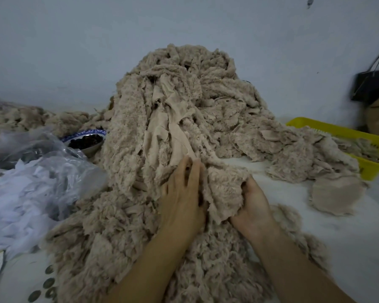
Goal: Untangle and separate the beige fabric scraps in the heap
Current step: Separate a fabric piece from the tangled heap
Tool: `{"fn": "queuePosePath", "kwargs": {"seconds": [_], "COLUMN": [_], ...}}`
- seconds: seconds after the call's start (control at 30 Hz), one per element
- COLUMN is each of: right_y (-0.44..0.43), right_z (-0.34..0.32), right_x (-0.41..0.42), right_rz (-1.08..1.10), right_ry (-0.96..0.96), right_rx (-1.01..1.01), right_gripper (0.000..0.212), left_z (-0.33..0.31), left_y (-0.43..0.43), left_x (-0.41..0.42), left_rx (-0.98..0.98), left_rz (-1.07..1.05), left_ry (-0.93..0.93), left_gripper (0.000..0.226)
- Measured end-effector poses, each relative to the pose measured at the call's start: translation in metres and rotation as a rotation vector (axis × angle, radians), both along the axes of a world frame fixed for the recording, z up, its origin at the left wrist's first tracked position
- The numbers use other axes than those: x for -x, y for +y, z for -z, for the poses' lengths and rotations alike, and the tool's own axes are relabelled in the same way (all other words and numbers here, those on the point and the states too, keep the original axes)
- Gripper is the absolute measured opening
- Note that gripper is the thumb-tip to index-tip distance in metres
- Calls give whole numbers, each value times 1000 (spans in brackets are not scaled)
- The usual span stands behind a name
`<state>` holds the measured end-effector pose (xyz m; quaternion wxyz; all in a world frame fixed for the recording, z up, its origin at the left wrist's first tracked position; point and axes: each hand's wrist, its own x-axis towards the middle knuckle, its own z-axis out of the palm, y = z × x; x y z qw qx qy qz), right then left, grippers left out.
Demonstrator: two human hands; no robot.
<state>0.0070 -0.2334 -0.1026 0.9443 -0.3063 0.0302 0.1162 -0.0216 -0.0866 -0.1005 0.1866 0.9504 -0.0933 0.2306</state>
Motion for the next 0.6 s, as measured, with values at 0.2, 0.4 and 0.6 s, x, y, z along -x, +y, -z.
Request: {"fn": "queuePosePath", "kwargs": {"seconds": [0.2,0.4,0.6], "right_y": [6,-5,-15], "right_z": [1,3,1], "right_x": [6,-7,-10], "right_rz": [65,289,330], "right_ry": [59,201,232], "right_rx": [140,13,-70], "right_gripper": [44,28,43], "left_z": [-8,-1,-16], "left_y": [0,-9,8], "left_x": [4,15,8], "left_rx": [30,541,1443], "left_rz": [204,290,37], "left_ry": [-479,-218,-176], "left_gripper": [21,47,38]}}
